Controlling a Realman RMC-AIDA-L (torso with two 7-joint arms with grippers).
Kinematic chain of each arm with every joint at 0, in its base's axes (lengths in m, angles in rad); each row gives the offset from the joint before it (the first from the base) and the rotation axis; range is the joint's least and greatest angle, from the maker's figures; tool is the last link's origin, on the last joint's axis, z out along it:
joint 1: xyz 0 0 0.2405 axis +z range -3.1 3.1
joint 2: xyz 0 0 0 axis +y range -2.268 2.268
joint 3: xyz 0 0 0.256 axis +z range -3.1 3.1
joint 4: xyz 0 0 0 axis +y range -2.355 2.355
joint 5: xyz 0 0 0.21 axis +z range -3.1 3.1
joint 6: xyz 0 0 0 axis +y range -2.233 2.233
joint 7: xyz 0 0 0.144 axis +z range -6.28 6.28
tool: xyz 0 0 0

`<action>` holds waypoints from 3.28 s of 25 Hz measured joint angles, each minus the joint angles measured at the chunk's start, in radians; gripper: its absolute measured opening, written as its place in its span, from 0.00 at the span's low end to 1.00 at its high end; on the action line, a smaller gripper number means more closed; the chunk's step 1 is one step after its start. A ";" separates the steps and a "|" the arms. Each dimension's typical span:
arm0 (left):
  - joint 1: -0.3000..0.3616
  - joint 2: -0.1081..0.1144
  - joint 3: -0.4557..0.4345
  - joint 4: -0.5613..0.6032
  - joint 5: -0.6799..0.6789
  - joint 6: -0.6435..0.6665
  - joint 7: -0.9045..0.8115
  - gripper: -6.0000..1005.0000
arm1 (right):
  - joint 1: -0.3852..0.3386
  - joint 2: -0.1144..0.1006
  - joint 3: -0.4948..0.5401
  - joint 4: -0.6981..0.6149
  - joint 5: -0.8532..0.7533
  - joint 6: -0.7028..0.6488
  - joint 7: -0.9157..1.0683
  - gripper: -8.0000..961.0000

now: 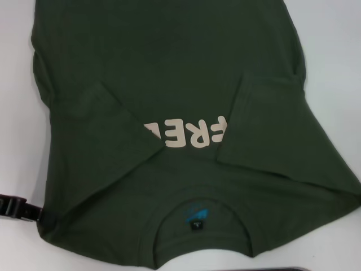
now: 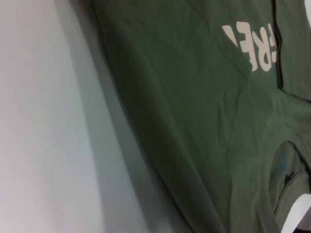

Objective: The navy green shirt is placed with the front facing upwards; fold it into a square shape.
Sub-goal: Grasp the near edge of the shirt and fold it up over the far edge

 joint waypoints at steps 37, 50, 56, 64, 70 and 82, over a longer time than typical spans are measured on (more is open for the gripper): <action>-0.037 0.009 -0.012 -0.012 -0.081 0.086 0.058 0.07 | 0.006 -0.032 0.054 -0.006 0.016 -0.060 -0.031 0.05; -0.112 0.033 -0.012 -0.057 -0.268 -0.050 0.010 0.07 | 0.168 -0.060 0.066 -0.002 0.016 -0.011 -0.008 0.05; -0.166 0.050 -0.022 -0.074 -0.339 -0.157 -0.040 0.07 | 0.264 -0.066 0.064 -0.002 0.025 0.051 0.030 0.05; -0.270 0.050 -0.023 -0.111 -0.414 -0.322 -0.050 0.07 | 0.390 -0.056 0.055 -0.002 0.027 0.156 0.048 0.05; -0.327 0.055 -0.018 -0.128 -0.459 -0.443 -0.045 0.07 | 0.463 -0.034 0.017 -0.001 0.031 0.276 0.048 0.05; -0.339 0.049 -0.014 -0.169 -0.503 -0.657 -0.042 0.07 | 0.530 -0.009 -0.086 0.012 0.109 0.468 0.046 0.05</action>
